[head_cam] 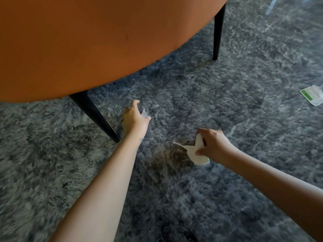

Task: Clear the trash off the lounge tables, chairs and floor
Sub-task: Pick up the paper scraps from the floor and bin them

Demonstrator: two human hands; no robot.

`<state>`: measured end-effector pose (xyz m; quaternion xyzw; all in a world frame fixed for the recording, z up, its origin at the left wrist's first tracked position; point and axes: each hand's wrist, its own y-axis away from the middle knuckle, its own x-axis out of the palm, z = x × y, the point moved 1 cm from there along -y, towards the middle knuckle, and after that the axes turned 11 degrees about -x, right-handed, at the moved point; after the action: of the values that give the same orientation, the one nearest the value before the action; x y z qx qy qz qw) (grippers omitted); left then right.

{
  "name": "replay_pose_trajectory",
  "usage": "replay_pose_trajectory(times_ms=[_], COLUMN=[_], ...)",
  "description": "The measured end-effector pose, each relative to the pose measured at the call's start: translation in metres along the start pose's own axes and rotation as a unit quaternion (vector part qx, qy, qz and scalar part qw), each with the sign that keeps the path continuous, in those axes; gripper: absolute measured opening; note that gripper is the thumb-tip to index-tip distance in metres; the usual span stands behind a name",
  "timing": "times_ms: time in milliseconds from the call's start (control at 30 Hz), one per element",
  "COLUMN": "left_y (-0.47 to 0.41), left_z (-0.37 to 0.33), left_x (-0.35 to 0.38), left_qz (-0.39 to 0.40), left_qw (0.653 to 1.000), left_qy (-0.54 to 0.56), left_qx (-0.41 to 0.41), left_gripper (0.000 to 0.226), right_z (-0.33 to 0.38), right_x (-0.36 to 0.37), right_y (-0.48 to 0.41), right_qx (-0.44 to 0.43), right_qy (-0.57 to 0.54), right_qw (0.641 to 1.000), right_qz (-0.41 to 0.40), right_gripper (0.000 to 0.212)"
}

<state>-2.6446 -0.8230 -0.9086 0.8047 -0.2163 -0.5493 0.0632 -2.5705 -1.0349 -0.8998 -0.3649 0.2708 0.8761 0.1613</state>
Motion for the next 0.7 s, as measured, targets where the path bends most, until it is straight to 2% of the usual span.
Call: replay_pose_trajectory(times_ms=[67, 167, 367, 467, 600, 700], left_y=[0.009, 0.022, 0.037, 0.048, 0.082, 0.108], left_z=[-0.002, -0.002, -0.004, -0.004, -0.008, -0.019], left_x=[0.0, 0.001, 0.007, 0.011, 0.024, 0.032], left_qz=[0.016, 0.039, 0.038, 0.056, 0.154, 0.239], left_qw=[1.0, 0.998, 0.999, 0.994, 0.961, 0.914], left_qy=[0.018, 0.043, 0.024, 0.093, 0.229, 0.327], left_qx=[0.001, 0.005, -0.007, 0.008, 0.033, 0.011], left_gripper=[0.049, 0.028, 0.032, 0.029, 0.019, 0.019], right_z=[-0.001, -0.005, -0.014, -0.015, -0.011, -0.011], right_x=[-0.001, -0.007, -0.023, -0.027, -0.028, -0.028], right_y=[0.002, 0.004, 0.008, 0.009, 0.018, 0.027], right_qx=[-0.001, -0.001, 0.042, 0.055, 0.079, 0.075], right_qy=[-0.01, -0.023, -0.114, -0.173, -0.32, -0.427], right_qw=[1.0, 1.0, 0.992, 0.98, 0.93, 0.881], right_qz=[0.014, 0.021, -0.042, -0.081, -0.163, -0.189], right_gripper=[0.039, 0.033, 0.021, 0.019, 0.015, 0.017])
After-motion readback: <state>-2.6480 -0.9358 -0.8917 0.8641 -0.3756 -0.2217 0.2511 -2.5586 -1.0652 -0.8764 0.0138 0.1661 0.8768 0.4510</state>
